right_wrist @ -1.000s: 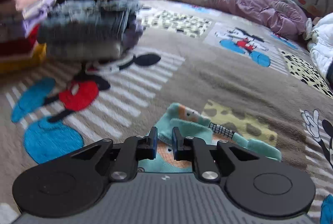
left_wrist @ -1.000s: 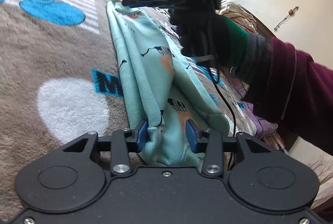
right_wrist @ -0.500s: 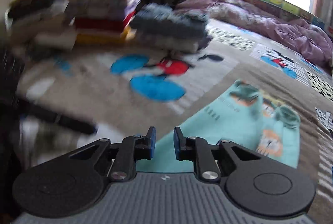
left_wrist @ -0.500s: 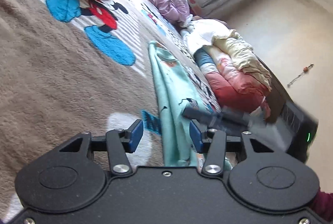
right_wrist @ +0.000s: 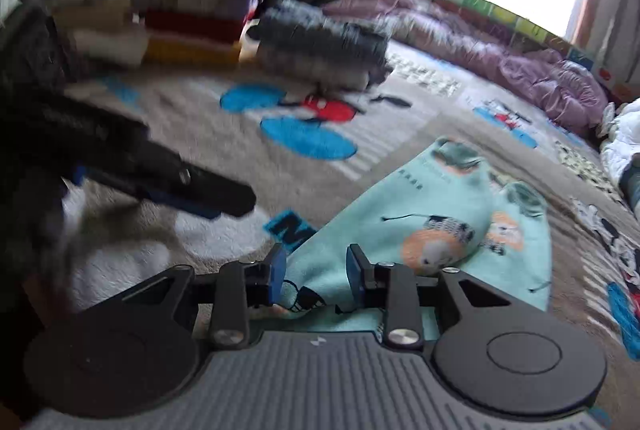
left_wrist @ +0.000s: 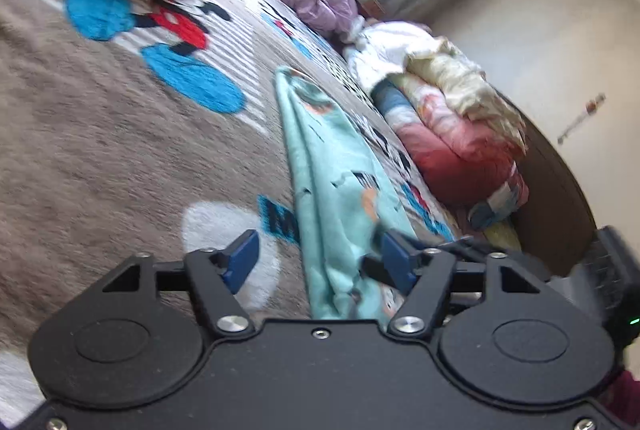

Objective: Fold clothes

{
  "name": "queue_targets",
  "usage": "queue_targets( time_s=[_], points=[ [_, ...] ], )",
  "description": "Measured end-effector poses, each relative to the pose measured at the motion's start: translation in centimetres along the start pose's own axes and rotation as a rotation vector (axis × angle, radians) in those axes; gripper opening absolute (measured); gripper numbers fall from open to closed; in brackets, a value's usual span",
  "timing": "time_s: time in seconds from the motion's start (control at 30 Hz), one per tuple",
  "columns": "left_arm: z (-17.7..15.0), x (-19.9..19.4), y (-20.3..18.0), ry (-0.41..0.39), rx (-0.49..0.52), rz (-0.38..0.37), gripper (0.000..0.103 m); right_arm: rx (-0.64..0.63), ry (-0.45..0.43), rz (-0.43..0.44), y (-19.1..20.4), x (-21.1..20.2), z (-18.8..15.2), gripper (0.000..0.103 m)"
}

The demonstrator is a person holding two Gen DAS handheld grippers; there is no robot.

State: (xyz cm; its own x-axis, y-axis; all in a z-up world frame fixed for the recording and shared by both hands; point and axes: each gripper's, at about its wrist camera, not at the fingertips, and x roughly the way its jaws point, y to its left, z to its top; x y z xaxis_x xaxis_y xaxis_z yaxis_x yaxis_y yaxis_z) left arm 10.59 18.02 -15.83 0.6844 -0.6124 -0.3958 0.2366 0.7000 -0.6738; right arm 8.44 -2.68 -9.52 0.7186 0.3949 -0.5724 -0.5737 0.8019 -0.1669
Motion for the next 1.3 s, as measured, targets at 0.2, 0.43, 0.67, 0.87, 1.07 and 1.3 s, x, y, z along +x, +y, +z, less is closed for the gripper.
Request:
queue_targets(
  time_s=[0.2,0.43,0.67,0.87,1.07,1.3],
  points=[
    [-1.1,0.4,-3.4,-0.009,0.191,0.020,0.077,0.054,-0.068,-0.148,-2.6,-6.6,-4.7,0.036],
    [-3.5,0.3,-7.5,-0.039,0.497,0.118,0.077,-0.027,-0.032,-0.235,-3.5,-7.9,-9.9,0.037],
    [-8.2,0.5,-10.5,-0.003,0.930,0.262,0.077,-0.171,0.012,-0.275,-3.0,-7.5,-13.9,0.038],
    [-12.0,1.9,-10.7,0.096,1.280,0.445,0.077,-0.282,0.008,-0.306,-2.4,-6.5,-15.2,0.039],
    [-14.0,4.4,-9.3,0.153,1.557,0.568,0.076,-0.439,-0.023,-0.316,-1.7,-4.6,-15.0,0.039],
    [-13.6,6.5,-8.1,0.119,1.781,0.574,0.086,-0.532,-0.096,-0.331,-2.7,-3.6,-15.0,0.063]
  ],
)
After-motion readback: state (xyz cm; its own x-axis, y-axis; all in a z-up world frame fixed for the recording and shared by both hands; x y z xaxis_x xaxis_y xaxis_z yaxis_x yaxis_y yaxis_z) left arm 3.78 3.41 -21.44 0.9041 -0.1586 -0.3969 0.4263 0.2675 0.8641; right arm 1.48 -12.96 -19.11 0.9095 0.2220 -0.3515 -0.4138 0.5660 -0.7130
